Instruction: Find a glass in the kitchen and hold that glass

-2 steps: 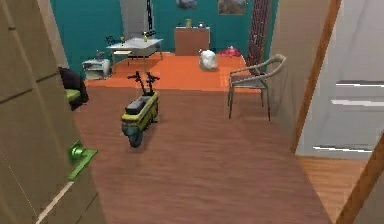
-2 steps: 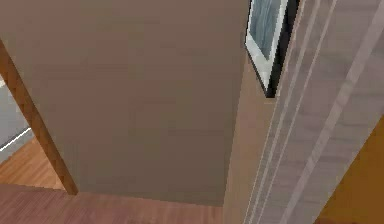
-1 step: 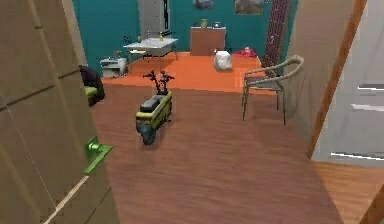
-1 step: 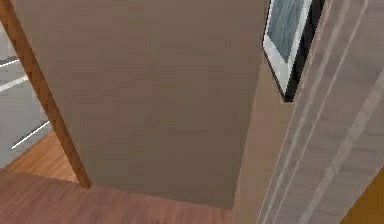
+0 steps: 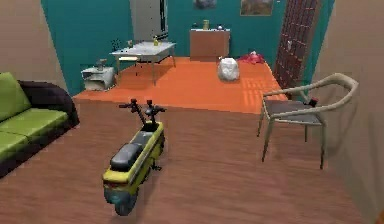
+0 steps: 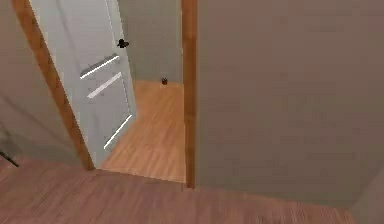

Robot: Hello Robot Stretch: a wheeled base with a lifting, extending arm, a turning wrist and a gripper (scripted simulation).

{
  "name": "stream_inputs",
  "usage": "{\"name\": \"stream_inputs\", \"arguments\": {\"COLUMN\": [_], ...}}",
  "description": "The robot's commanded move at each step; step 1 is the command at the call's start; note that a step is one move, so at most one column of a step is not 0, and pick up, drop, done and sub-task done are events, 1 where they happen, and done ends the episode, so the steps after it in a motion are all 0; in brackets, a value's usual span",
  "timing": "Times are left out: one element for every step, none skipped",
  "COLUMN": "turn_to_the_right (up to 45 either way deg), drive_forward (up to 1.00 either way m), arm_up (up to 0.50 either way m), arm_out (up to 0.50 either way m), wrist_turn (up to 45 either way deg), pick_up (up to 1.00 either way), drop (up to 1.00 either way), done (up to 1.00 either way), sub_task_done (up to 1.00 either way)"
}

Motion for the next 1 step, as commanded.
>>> {"name": "stream_inputs", "arguments": {"turn_to_the_right": [-30.0], "drive_forward": [0.0], "arm_up": [0.0], "arm_out": [0.0], "wrist_turn": [0.0], "pick_up": [0.0], "drop": [0.0], "done": [0.0], "sub_task_done": [0.0]}}
